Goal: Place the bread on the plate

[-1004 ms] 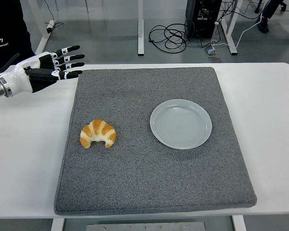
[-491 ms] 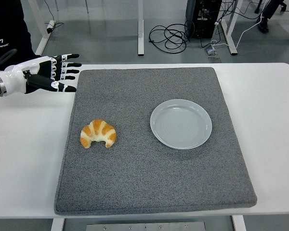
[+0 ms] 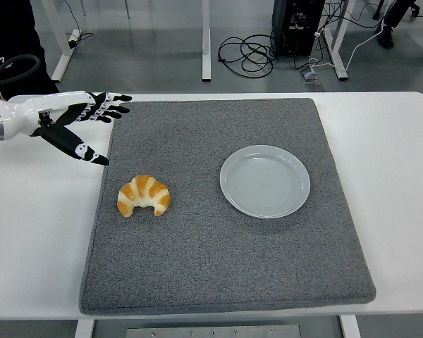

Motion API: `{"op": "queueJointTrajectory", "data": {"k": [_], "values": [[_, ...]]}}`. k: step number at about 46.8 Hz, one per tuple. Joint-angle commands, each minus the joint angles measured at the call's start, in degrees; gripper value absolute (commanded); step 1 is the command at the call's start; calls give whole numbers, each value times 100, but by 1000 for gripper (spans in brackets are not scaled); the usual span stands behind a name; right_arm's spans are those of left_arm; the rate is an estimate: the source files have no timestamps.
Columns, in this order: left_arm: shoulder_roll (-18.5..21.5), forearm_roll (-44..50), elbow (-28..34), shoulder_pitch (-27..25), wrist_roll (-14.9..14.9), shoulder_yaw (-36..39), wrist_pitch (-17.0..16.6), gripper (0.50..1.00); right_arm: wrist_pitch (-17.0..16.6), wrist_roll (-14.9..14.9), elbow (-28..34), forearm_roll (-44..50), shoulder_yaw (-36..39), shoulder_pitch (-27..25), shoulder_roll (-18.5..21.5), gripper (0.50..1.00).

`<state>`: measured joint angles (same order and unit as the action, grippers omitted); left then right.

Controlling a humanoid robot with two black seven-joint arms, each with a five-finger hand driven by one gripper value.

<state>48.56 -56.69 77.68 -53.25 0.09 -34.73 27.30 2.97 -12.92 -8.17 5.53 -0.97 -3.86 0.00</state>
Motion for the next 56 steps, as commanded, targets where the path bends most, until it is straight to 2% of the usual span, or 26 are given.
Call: {"op": "queueJointTrajectory", "data": {"k": [1, 14, 22, 29, 41, 46, 51, 56], "values": [[13, -368, 27, -10, 9, 1, 3, 977, 2, 0, 0, 0, 0, -1, 0, 1000], [153, -641, 432, 25, 9, 10, -6, 977, 2, 0, 0, 0, 0, -1, 0, 1000], [66, -958, 502, 34, 9, -34, -58, 977, 2, 0, 0, 0, 0, -1, 0, 1000], [-241, -1010, 493, 104, 9, 54, -383, 978, 2, 0, 0, 0, 0, -1, 0, 1000], [-532, -1731, 485, 192, 26, 748, -1236, 978, 2, 0, 0, 0, 0, -1, 0, 1000], [-602, -1705, 476, 192, 158, 819, -1271, 978, 2, 0, 0, 0, 0, -1, 0, 1000], [-725, -1670, 458, 201, 185, 810, -1280, 977, 2, 0, 0, 0, 0, -1, 0, 1000], [-822, -1451, 423, 201, 176, 784, -1429, 978, 2, 0, 0, 0, 0, -1, 0, 1000]]}}
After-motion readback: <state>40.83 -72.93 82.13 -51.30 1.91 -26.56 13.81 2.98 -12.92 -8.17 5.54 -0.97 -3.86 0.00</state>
